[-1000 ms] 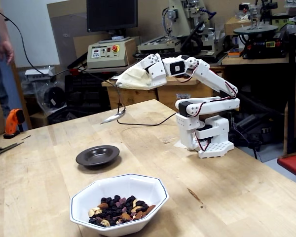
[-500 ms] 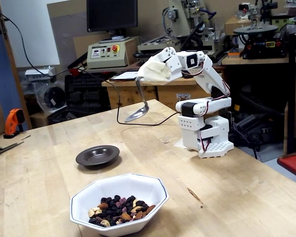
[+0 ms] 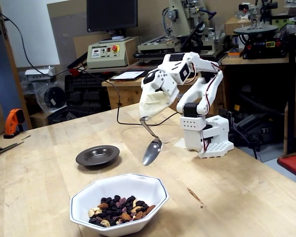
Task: Use spoon to transfer food from the white bowl to brown plate
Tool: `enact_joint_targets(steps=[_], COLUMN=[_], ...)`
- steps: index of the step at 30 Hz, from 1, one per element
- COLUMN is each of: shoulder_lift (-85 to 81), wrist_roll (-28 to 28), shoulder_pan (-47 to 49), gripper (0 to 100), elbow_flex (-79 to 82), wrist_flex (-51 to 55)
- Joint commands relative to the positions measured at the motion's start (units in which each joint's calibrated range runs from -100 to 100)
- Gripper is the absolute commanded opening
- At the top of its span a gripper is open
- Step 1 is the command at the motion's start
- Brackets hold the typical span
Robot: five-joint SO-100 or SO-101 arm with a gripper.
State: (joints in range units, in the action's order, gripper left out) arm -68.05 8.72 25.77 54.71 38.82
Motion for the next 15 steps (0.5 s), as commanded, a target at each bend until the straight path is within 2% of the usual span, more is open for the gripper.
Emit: enact_joint_targets(steps=[1, 15], shoulder_lift=[5.03, 10.76], wrist_roll=[-0.1, -0.24], shoulder_pan=[0.23, 0.23], gripper=[5, 5], elbow_flex=[-8.25, -10.64], wrist_flex=[-4.83, -6.33])
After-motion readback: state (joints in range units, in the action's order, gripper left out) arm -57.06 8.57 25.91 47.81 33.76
